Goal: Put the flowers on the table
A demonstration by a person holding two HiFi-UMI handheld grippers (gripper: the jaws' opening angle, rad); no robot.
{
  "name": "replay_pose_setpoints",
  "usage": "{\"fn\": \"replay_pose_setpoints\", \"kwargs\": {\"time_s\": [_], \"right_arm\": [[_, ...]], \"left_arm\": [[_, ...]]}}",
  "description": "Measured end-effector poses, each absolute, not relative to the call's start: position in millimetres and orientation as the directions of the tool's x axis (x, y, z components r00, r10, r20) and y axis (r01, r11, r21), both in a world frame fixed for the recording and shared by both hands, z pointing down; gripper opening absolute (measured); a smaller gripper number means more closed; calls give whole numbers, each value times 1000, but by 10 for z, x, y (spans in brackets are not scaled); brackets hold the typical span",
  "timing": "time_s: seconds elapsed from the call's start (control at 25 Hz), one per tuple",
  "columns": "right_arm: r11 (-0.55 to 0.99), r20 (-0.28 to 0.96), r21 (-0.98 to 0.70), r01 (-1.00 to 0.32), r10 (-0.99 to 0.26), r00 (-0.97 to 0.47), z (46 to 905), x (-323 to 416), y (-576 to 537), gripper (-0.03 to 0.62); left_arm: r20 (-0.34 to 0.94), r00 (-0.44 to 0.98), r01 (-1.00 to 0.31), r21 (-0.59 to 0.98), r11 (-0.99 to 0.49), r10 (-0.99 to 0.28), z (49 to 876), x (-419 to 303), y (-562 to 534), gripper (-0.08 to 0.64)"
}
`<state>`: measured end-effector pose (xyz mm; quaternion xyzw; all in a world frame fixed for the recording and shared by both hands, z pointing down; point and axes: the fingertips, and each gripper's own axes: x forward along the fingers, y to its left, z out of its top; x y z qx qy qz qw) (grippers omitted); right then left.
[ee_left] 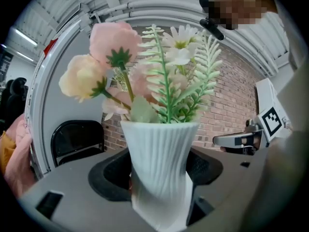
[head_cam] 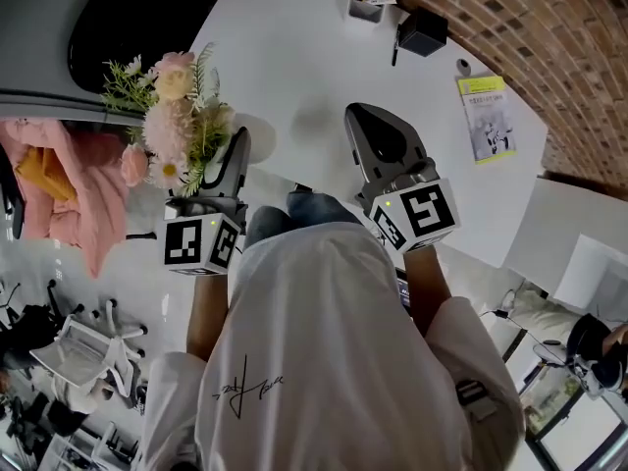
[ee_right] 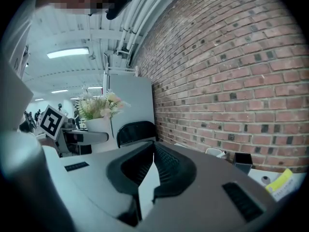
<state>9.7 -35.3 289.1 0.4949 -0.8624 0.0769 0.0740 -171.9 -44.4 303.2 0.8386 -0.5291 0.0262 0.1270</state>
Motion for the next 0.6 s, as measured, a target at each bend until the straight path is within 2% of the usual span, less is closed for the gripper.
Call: {"fn": "replay_pose_setpoints", "kwargs": {"time_s": [0.6], "right_arm": [[454, 234, -71, -888, -858, -458, 3013, -136, -985, 26]], "left_arm": [[140, 504, -860, 167, -481, -852, 2987, -1719, -1325, 330]]}}
